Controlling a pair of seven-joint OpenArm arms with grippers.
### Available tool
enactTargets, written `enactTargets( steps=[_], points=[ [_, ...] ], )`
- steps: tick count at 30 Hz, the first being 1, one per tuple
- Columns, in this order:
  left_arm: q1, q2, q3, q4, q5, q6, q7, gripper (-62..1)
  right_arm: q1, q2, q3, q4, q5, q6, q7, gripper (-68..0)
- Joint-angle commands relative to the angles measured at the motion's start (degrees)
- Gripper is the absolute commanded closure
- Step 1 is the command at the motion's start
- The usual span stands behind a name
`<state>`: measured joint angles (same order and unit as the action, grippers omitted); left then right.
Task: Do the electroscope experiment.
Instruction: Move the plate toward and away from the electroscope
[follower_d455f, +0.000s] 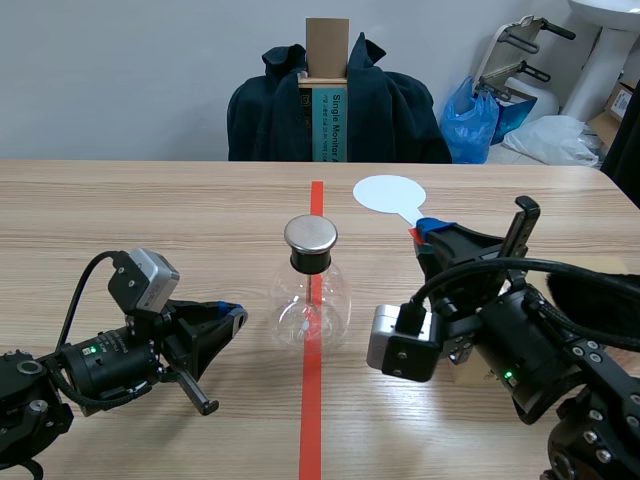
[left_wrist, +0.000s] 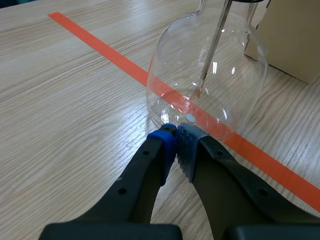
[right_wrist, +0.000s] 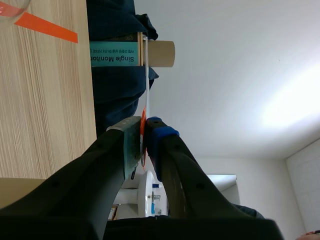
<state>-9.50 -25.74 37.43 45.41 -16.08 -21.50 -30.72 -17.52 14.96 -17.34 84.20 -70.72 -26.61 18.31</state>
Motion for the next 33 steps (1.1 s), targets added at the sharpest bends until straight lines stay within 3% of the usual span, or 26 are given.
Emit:
enactTargets(
  steps=[1,7,25,33],
  points=[
    [-0.35,0.15,-0.15,1.40,-0.42,-0.28,-1.22,-3.7,0.35,0.76,0.57,0.48,0.20,-0.83,-0.02,-0.6],
    [-0.35,0.15,-0.15,1.40,-0.42,-0.28,-1.22,-3.6,0.35,0.76,0.57,0.48,0.20,-0.83,1.11,-0.6],
    [-0.35,0.15,-0.15,1.40,-0.42,-0.28,-1.22,-3.6,0.35,0.76,0.55,0.48,0.20,-0.83,16.96,-0.6],
    [-0.35,0.15,-0.15,1.40,-0.42,-0.28,-1.22,-3.6,0.35,0.76,0.55,0.48,0.17,-0.83,19.04,-0.6]
  ],
)
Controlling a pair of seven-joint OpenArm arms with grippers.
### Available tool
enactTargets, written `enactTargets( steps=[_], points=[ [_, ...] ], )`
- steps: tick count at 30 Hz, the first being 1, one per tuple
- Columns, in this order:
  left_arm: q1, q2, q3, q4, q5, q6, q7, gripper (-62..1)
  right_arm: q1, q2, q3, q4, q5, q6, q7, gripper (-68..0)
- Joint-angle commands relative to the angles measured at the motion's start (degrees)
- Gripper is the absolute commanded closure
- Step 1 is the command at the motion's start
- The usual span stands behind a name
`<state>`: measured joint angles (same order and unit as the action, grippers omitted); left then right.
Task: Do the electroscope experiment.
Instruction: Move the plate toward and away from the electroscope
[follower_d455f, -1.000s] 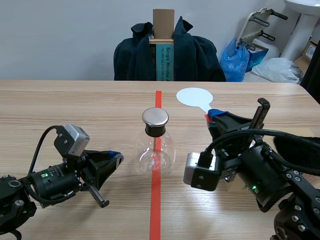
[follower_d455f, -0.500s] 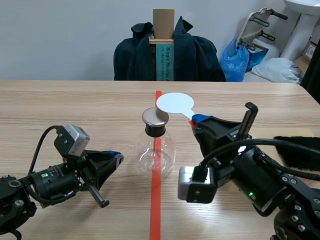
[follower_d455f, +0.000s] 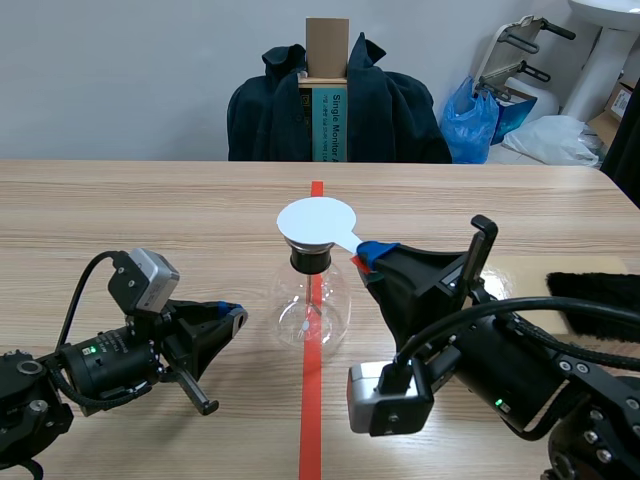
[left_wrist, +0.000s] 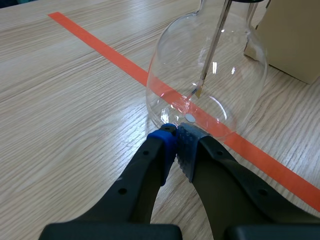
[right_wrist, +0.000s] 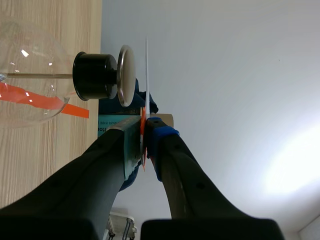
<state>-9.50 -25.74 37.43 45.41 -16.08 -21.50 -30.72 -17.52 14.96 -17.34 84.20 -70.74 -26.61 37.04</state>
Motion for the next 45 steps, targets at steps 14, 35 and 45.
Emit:
enactTargets(
  steps=[14,35,45],
  points=[
    [-0.35,0.15,-0.15,1.40,-0.42,-0.28,-1.22,-3.6,0.37,0.76,0.57,0.48,0.20,-0.83,-3.06,-0.6],
    [-0.35,0.15,-0.15,1.40,-0.42,-0.28,-1.22,-3.6,0.37,0.76,2.08,0.48,0.44,-0.85,-16.39,-0.6],
    [-0.35,0.15,-0.15,1.40,-0.42,-0.28,-1.22,-3.6,0.39,0.74,2.08,0.48,1.51,-0.96,-19.21,-0.6]
  ],
)
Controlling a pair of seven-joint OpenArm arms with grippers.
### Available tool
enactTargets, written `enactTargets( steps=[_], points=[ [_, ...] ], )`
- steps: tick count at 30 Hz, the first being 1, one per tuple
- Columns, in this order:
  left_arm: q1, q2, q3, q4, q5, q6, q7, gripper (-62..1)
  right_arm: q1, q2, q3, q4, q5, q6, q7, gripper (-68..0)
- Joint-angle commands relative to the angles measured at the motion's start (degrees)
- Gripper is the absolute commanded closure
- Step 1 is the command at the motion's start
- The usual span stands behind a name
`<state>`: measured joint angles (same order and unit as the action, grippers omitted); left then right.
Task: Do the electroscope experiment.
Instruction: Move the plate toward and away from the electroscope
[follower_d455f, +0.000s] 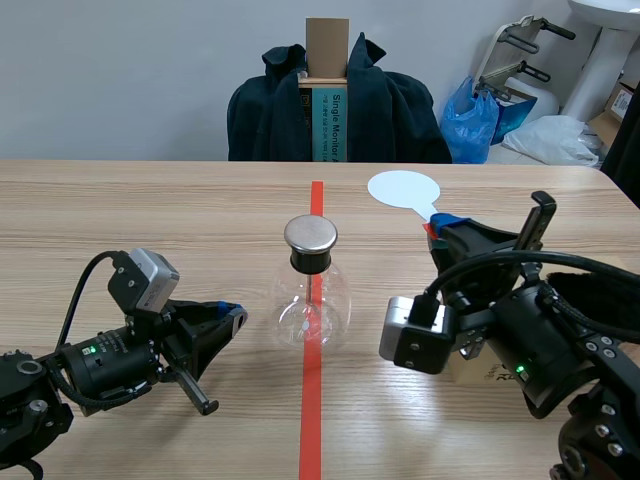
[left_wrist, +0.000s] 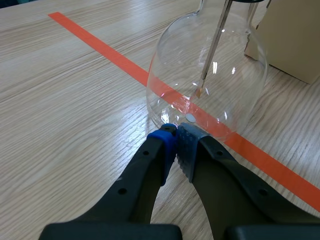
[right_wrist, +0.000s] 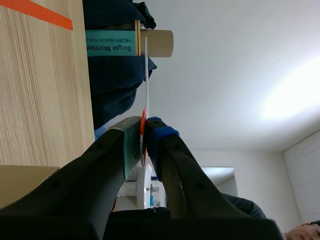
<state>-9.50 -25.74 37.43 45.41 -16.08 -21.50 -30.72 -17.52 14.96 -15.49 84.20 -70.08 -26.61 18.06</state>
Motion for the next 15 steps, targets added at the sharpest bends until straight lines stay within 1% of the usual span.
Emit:
enactTargets(
  steps=[1,4,6,10,15],
  points=[
    [-0.35,0.15,-0.15,1.40,-0.42,-0.28,-1.22,-3.6,0.46,0.74,0.22,0.48,1.64,-1.57,-0.20,-0.6],
    [-0.35,0.15,-0.15,1.40,-0.42,-0.28,-1.22,-3.6,0.72,0.74,0.22,0.70,4.20,-4.44,-0.20,-0.6],
    [-0.35,0.15,-0.15,1.40,-0.42,-0.28,-1.22,-3.6,1.22,0.74,0.22,1.01,5.75,-5.60,-0.20,-0.6],
    [-0.35,0.15,-0.15,1.40,-0.42,-0.28,-1.22,-3.6,2.43,0.76,1.68,3.41,8.31,-5.79,-0.17,-0.6],
    [-0.35,0.15,-0.15,1.40,-0.42,-0.28,-1.25,-3.6,3.43,1.09,4.13,9.07,12.11,-5.99,-0.15,-0.6]
  ],
)
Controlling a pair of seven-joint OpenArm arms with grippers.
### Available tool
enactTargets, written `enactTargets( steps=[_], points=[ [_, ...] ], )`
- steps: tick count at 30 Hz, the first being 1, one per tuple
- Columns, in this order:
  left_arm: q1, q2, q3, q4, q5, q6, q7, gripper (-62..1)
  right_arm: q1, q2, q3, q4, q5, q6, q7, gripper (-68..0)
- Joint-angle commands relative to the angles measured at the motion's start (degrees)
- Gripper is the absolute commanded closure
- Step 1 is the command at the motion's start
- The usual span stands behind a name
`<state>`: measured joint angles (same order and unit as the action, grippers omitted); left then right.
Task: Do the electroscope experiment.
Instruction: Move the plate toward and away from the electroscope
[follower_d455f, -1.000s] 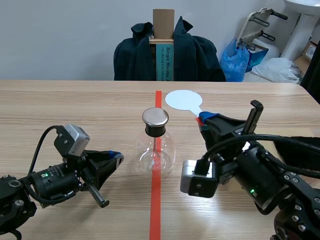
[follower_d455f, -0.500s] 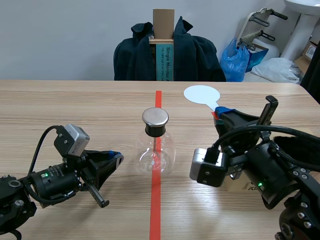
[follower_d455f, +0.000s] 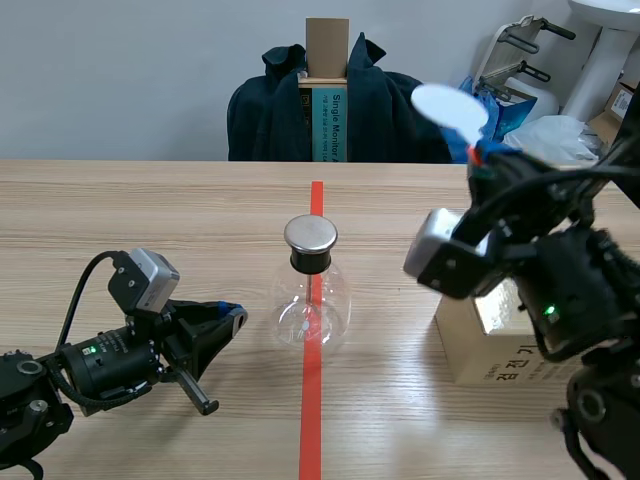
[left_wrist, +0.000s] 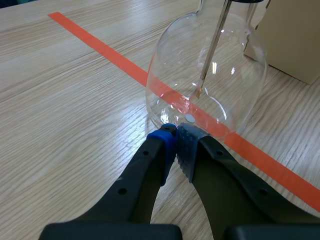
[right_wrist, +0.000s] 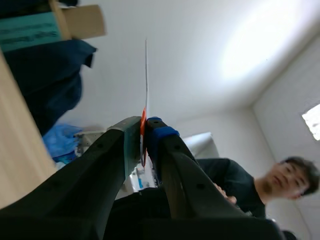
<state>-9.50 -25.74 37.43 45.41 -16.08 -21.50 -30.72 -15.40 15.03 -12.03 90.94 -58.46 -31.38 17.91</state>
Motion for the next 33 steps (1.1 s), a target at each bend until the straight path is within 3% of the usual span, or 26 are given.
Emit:
enactTargets(
  steps=[1,11,18,26,33],
  points=[
    [-0.35,0.15,-0.15,1.40,-0.42,-0.28,-1.22,-3.6,1.36,1.03,1.44,3.76,0.92,-1.29,0.00,-0.6],
    [-0.35,0.00,-0.15,1.40,-0.42,-0.28,-1.22,-3.6,1.46,1.03,8.68,17.35,6.71,-2.56,1.70,-0.6],
    [-0.35,-1.62,-0.66,1.42,-0.87,-0.59,-1.31,-3.6,1.42,1.01,13.64,22.34,10.16,-2.54,1.70,-0.6],
    [0.70,-7.10,-3.98,3.34,-1.36,-6.45,-6.47,-3.6,0.42,1.01,19.58,23.67,13.20,-2.51,1.62,-0.6],
    [5.29,-14.53,-7.04,11.56,-3.98,-11.58,-8.61,-3.6,-7.15,1.01,26.67,23.65,13.57,-2.49,1.66,-0.6]
  ],
)
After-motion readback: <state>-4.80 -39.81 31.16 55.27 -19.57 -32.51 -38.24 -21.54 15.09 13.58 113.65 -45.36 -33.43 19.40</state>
